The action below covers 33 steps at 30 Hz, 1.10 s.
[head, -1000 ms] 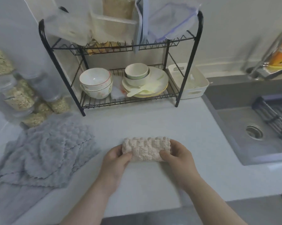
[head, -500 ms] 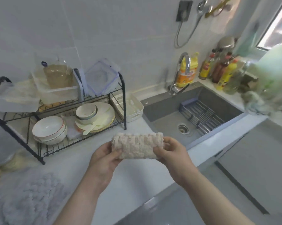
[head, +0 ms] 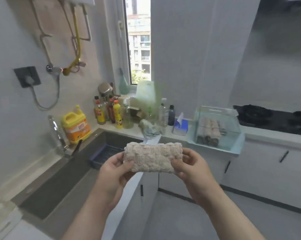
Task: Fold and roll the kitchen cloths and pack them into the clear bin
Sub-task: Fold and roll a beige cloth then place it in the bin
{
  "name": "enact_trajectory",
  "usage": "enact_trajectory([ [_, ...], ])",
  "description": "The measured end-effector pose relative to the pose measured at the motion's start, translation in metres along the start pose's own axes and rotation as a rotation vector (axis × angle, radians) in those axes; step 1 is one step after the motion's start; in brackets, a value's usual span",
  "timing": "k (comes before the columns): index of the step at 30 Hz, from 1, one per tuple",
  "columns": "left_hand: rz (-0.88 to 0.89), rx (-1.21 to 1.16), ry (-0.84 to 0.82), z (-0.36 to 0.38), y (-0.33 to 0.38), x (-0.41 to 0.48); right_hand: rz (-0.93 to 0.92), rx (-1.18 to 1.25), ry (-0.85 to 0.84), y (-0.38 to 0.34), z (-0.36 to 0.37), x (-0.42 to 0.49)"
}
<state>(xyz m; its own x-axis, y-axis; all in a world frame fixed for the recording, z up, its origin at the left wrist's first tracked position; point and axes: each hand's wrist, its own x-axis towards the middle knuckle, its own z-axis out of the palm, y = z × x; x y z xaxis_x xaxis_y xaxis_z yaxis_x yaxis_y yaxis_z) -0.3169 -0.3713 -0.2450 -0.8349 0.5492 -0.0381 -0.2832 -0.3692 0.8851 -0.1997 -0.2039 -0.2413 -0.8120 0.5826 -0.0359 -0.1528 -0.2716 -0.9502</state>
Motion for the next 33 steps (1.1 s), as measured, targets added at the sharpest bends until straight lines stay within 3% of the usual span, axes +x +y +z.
enact_trajectory([
  [8,-0.08,-0.044,-0.206,0.155,-0.059,0.116,-0.125,0.017,0.244,-0.063,-0.141,0.082],
  [15,-0.148,-0.034,-0.334,0.24,-0.106,0.203,-0.136,0.004,0.415,-0.086,-0.225,0.146],
  [28,-0.41,-0.286,-0.288,0.336,-0.203,0.47,-0.052,-0.108,0.575,-0.088,-0.321,0.389],
  [33,-0.55,-0.358,-0.256,0.384,-0.24,0.534,-0.046,-0.133,0.68,-0.091,-0.347,0.45],
])
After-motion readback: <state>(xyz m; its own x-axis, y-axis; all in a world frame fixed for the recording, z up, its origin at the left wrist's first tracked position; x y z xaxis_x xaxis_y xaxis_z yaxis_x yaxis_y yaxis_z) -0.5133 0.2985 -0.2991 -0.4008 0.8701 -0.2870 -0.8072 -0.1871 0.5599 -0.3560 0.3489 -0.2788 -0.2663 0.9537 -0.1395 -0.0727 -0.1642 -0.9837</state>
